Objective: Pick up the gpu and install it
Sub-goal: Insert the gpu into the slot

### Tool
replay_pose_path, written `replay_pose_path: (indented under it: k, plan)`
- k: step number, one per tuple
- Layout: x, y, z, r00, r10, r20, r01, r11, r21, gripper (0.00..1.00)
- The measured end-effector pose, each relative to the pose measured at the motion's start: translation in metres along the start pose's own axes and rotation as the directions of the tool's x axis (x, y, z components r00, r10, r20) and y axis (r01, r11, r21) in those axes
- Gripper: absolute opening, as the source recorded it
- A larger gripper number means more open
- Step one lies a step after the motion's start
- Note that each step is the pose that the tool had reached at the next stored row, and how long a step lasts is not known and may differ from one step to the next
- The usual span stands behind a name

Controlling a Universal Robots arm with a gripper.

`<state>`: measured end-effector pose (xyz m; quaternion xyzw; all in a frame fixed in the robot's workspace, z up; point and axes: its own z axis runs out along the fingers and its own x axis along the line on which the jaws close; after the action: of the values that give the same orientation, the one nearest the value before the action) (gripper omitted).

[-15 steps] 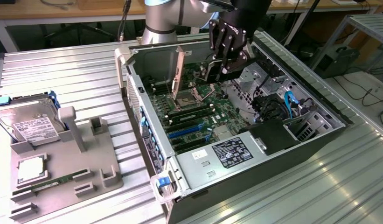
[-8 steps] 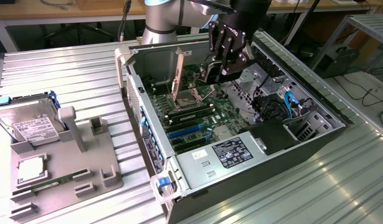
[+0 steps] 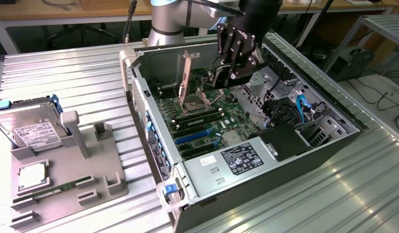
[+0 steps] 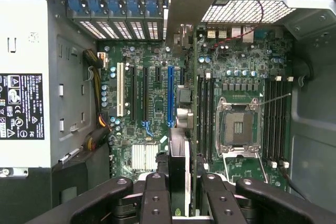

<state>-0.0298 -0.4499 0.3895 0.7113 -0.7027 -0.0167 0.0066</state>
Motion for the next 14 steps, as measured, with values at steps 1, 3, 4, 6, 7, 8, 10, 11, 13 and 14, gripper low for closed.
replay_pose_path:
  k: [1,3,4,6,7,8,10,11,13,14]
  plan:
    - [0.0000,0.0000,0.0000,1.0000,0.000,0.0000,0.000,1.0000,0.0000,0.28]
    - [0.0000,0.0000,0.0000,1.0000,0.000,0.0000,0.000,1.0000,0.0000,0.28]
    - [0.0000,0.0000,0.0001,1.0000,0.000,0.0000,0.000,1.0000,0.0000,0.28]
    - [0.0000,0.0000,0.0005,1.0000,0.000,0.0001,0.000,1.0000,0.0000,0.28]
    - [0.0000,0.0000,0.0008,1.0000,0.000,0.0002,0.000,1.0000,0.0000,0.28]
    - [0.0000,0.0000,0.0013,1.0000,0.000,0.0000,0.000,1.0000,0.0000,0.28]
    - [0.0000,-0.0001,0.0032,1.0000,0.000,-0.0001,0.000,1.0000,0.0000,0.28]
    - [0.0001,-0.0001,0.0042,1.0000,0.000,0.0000,0.000,1.0000,0.0000,0.28]
    - [0.0001,-0.0001,0.0055,1.0000,0.000,-0.0002,0.000,1.0000,0.0000,0.28]
    - [0.0001,-0.0001,0.0061,1.0000,0.000,-0.0001,0.000,1.0000,0.0000,0.28]
